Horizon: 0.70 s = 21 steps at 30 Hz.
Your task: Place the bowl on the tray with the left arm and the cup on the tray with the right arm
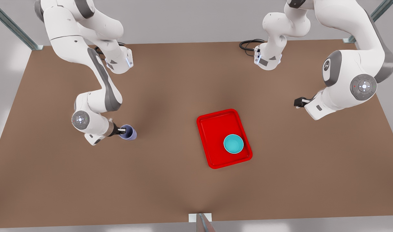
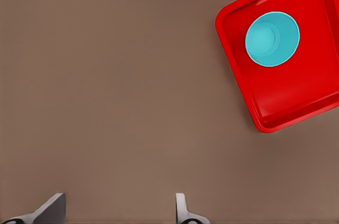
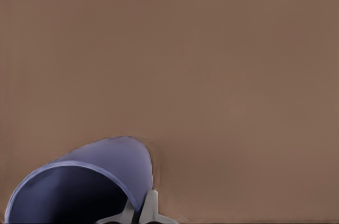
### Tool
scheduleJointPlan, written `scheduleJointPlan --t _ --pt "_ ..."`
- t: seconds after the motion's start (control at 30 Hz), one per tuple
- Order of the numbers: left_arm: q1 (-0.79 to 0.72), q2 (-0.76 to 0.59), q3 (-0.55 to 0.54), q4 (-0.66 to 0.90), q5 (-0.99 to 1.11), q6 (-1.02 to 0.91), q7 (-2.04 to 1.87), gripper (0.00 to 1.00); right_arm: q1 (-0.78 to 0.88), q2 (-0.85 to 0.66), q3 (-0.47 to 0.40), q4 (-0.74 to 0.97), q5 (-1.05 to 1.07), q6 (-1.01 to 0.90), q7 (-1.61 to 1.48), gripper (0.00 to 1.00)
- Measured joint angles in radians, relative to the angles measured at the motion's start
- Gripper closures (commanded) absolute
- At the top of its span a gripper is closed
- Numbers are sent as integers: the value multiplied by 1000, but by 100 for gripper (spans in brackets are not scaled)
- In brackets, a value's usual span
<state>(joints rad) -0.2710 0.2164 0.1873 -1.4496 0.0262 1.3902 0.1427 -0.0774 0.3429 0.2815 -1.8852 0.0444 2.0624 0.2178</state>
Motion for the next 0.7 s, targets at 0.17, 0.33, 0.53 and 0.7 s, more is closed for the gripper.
scheduleJointPlan --t 0.17,0.33,0.53,0.7 --pt "0 0 0 3 0 0 0 0 2 92 141 169 -1 -1 174 79" --pt "0 0 1 3 1 0 0 0 160 191 174 327 -7 0 387 79" --pt "-1 -2 1 3 2 -1 0 0 334 308 174 514 -7 7 563 79" --pt "-1 -2 1 3 3 0 0 0 423 374 172 618 -6 11 642 79"
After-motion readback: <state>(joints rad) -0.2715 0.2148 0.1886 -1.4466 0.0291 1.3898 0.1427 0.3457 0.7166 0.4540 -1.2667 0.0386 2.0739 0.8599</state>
